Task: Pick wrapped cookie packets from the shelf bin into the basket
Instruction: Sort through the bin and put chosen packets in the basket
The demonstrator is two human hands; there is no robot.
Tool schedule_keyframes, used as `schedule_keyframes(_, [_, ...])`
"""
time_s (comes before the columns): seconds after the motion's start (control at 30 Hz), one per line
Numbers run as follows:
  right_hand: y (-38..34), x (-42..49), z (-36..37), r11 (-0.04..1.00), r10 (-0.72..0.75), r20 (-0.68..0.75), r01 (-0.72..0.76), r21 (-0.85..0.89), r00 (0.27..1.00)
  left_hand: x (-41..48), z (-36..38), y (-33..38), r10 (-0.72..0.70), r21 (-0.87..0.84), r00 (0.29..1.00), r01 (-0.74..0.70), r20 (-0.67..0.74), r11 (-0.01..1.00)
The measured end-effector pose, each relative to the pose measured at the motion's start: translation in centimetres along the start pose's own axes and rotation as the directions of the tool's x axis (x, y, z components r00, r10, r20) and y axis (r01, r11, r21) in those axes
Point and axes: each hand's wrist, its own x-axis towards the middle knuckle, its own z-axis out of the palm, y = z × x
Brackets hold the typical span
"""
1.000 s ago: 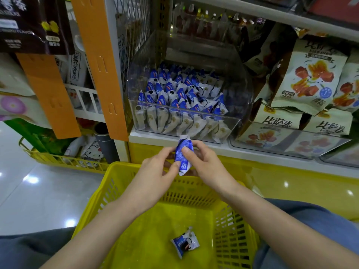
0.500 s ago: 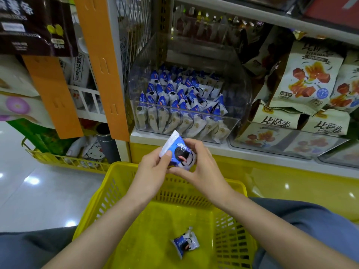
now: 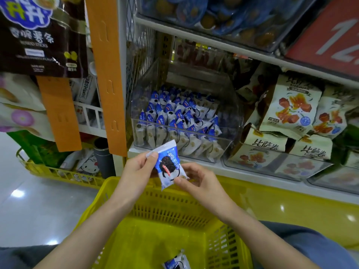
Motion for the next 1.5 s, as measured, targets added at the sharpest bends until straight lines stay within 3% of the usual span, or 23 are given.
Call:
schedule_keyframes(0.2, [-1.0, -0.2, -0.6, 0.986, -0.071, -0.051, 0.078, 0.146, 0.996, 0.3, 0.3, 1.9, 0.19, 0.216, 0.979, -0.202, 0.075, 0.955])
schedule_keyframes(0.3, [-3.5, 0.8, -2.5, 0.975, -0.2, -0.186, 0.213, 0.056, 0.962, 1.7, -0.2, 3.7, 0.349, 0.311, 0.935, -0.352, 0.068, 0.883])
schedule_keyframes(0.37, [-5.4, 2.2, -4.3, 0.962, -0.272, -0.305, 0.267, -0.057, 0.913, 3.1, -0.7, 4.4, 0.484, 0.536, 0.867, -0.466, 0.118, 0.704])
schedule_keyframes(0.43, [-7.1, 4.6, -6.2, 0.944, -0.304, -0.398, 0.219, -0.245, 0.866, 4.6, -1.1, 4.9, 0.494, 0.72, 0.84, -0.485, 0.225, 0.497])
schedule_keyframes(0.57, [-8.7, 10.9, -8.3, 0.844, -0.302, -0.486, -0.008, -0.537, 0.82, 6.8, -1.3, 4.2, 0.387, 0.872, 0.865, -0.429, 0.32, 0.237])
schedule_keyframes(0.63, [-8.4, 13.7, -8.5, 0.767, -0.301, -0.489, -0.098, -0.634, 0.819, 7.1, -1.5, 3.9, 0.397, 0.884, 0.85, -0.438, 0.347, 0.164])
schedule_keyframes(0.77, [-7.3, 17.1, -8.6, 0.506, -0.154, -0.514, -0.38, -0.775, 0.844, 7.2, -1.8, 3.4, 0.503, 0.857, 0.787, -0.49, 0.357, 0.158])
schedule_keyframes(0.87, [-6.3, 17.7, -8.9, 0.348, -0.066, -0.478, -0.429, -0.834, 0.876, 7.4, -1.8, 3.1, 0.508, 0.854, 0.783, -0.494, 0.357, 0.162])
schedule_keyframes(1.0, [-6.4, 18.1, -9.5, 0.221, 0.01, -0.43, -0.421, -0.88, 0.903, 7.6, -1.8, 2.8, 0.521, 0.857, 0.779, -0.491, 0.35, 0.158])
schedule_keyframes(1.1, [-6.7, 18.4, -10.0, 0.24, 0.02, -0.381, -0.375, -0.896, 0.924, 7.7, -1.8, 2.7, 0.522, 0.857, 0.775, -0.493, 0.356, 0.148])
schedule_keyframes(1.3, [-6.3, 19.2, -10.6, 0.279, -0.096, -0.381, -0.342, -0.897, 0.92, 7.8, -1.8, 2.4, 0.493, 0.859, 0.792, -0.487, 0.36, 0.156])
schedule_keyframes(1.43, [-5.9, 19.5, -10.6, 0.241, -0.094, -0.373, -0.342, -0.908, 0.923, 7.7, -1.8, 2.6, 0.495, 0.853, 0.792, -0.492, 0.357, 0.173])
schedule_keyframes(1.5, [-5.6, 19.7, -10.7, 0.273, -0.004, -0.358, -0.343, -0.899, 0.934, 7.8, -1.8, 2.5, 0.492, 0.854, 0.795, -0.49, 0.356, 0.174])
